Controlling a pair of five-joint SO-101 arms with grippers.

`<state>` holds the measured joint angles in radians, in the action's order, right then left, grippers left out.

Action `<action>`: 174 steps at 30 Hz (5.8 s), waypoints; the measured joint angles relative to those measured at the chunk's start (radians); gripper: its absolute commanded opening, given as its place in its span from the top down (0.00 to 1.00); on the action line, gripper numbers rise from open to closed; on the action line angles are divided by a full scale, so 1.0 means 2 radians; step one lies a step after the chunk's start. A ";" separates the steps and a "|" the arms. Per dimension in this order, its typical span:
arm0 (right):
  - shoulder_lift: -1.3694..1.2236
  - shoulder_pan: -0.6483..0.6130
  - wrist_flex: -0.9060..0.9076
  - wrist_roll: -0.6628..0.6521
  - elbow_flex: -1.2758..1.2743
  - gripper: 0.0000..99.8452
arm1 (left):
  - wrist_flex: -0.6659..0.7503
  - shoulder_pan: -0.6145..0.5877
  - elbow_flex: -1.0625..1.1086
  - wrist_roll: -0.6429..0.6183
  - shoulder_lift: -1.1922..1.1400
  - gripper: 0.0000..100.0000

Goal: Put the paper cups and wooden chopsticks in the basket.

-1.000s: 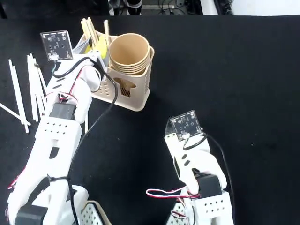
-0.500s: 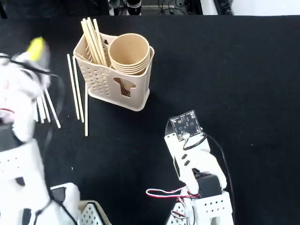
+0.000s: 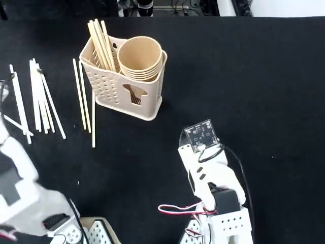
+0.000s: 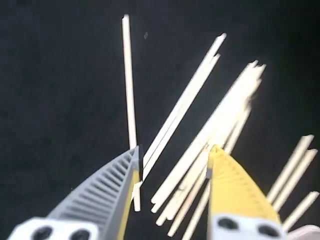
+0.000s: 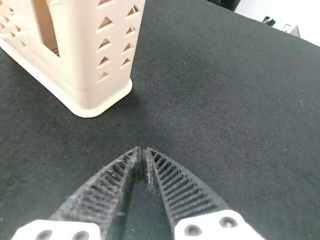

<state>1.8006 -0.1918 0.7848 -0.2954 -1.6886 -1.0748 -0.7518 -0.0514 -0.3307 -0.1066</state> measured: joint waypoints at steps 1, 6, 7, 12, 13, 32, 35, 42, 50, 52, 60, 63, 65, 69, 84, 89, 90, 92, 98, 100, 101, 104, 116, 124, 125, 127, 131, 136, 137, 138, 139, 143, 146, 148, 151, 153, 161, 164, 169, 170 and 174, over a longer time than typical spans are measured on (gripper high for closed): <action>0.000 0.000 0.000 0.000 0.000 0.99 | -0.012 -0.001 -0.028 0.000 -0.035 0.78; 0.000 0.000 0.000 0.000 0.000 0.99 | -0.087 -0.008 -0.202 0.000 -0.205 0.78; 0.000 0.000 0.000 0.000 0.000 0.99 | -0.104 -0.009 -0.239 0.000 -0.237 0.78; 0.000 0.000 0.000 0.000 0.000 0.99 | -0.185 -0.029 -0.442 0.000 -0.390 0.78; 0.000 0.000 0.000 0.000 0.000 0.99 | -0.201 -0.034 -0.483 0.000 -0.420 0.78; 0.000 0.000 0.000 0.000 0.000 0.99 | -0.306 -0.042 -0.782 0.003 -0.596 0.97; 0.000 0.000 0.000 0.000 0.000 0.99 | -0.333 -0.029 -0.783 0.003 -0.544 0.97; 0.000 0.000 0.000 0.000 0.000 0.99 | -0.343 -0.006 -0.783 0.003 -0.421 0.97; 0.000 0.000 0.000 0.000 0.000 0.99 | -0.343 0.032 -0.593 0.003 -0.173 0.97; 0.000 0.000 0.000 0.000 0.000 0.99 | -0.343 0.065 -0.505 0.003 -0.083 0.97; 0.000 0.000 0.000 0.000 0.000 0.99 | -0.200 0.236 -0.202 0.005 0.240 0.97; 0.000 0.000 0.000 0.000 0.000 0.99 | -0.101 0.284 -0.091 0.005 0.326 0.97; 0.000 0.000 0.000 0.000 0.000 0.99 | -0.026 0.310 -0.012 0.005 0.375 0.97; 0.000 0.000 0.000 0.000 0.000 0.99 | 0.143 0.351 0.160 0.015 0.466 0.97; 0.000 0.000 0.000 0.000 0.000 0.99 | 0.572 0.423 0.470 0.150 0.510 0.97; 0.000 0.000 0.000 0.000 0.000 0.99 | 0.573 0.397 0.470 0.107 0.468 0.97; 0.000 0.000 0.000 0.000 0.000 0.99 | 0.573 0.392 0.470 0.102 0.462 0.97; 0.000 0.000 0.000 0.000 0.000 0.99 | 0.573 0.389 0.470 0.097 0.453 0.97; 0.000 0.000 0.000 0.000 0.000 0.99 | 0.573 0.389 0.449 0.093 0.446 0.97; 0.000 0.000 0.000 0.000 0.000 0.99 | 0.573 0.389 0.425 0.093 0.445 0.97; 0.000 0.000 0.000 0.000 0.000 0.99 | 0.573 0.389 0.410 0.093 0.445 0.97; 0.000 0.000 0.000 0.000 0.000 0.99 | 0.573 0.389 0.373 0.093 0.440 0.97; 0.000 0.000 0.000 0.000 0.000 0.99 | 0.573 0.385 0.303 0.093 0.253 0.97; 0.000 0.000 0.000 0.000 0.000 0.99 | 0.565 0.386 0.308 0.093 0.239 0.82; 0.000 0.000 0.000 0.000 0.000 0.99 | 0.553 0.386 0.308 0.091 0.244 0.81; 0.000 0.000 0.000 0.000 0.000 0.99 | 0.514 0.386 0.309 0.070 0.262 0.78; 0.000 0.000 0.000 0.000 0.000 0.99 | 0.420 0.386 0.304 0.018 0.306 0.78; 0.000 0.000 0.000 0.000 0.000 0.99 | 0.308 0.351 0.251 0.008 0.350 0.78; 0.000 0.000 0.000 0.000 0.000 0.99 | 0.279 0.336 0.232 0.008 0.353 0.78; 0.000 0.000 0.000 0.000 0.000 0.99 | 0.249 0.318 0.211 0.008 0.354 0.78; 0.000 0.000 0.000 0.000 0.000 0.99 | 0.215 0.297 0.191 0.008 0.353 0.78; 0.000 0.000 0.000 0.000 0.000 0.99 | 0.083 0.202 0.101 0.008 0.308 0.78; 0.000 0.000 0.000 0.000 0.000 0.99 | 0.017 0.139 0.043 0.041 0.239 0.78; 0.000 0.000 0.000 0.000 0.000 0.99 | -0.010 0.112 0.008 0.070 0.181 0.78; 0.000 0.000 0.000 0.000 0.000 0.99 | -0.031 0.081 -0.044 0.108 0.081 0.78; 0.000 0.000 0.000 0.000 0.000 0.99 | -0.034 0.062 -0.086 0.124 0.006 0.78; 0.000 0.000 0.000 0.000 0.000 0.99 | -0.054 0.036 -0.341 0.154 -0.325 0.78; 0.000 0.000 0.000 0.000 0.000 0.99 | -0.084 0.036 -0.459 0.154 -0.448 0.78; 0.000 0.000 0.000 0.000 0.000 0.99 | -0.132 0.034 -0.676 0.156 -0.601 0.83; 0.000 0.000 0.000 0.000 0.000 0.99 | -0.143 0.034 -0.713 0.156 -0.624 0.86; 0.000 0.000 0.000 0.000 0.000 0.99 | -0.166 0.039 -0.793 0.183 -0.672 0.97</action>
<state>1.8006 -0.1918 0.7848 -0.2954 -1.6886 -1.4062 -0.6736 -1.6379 0.0361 -1.4507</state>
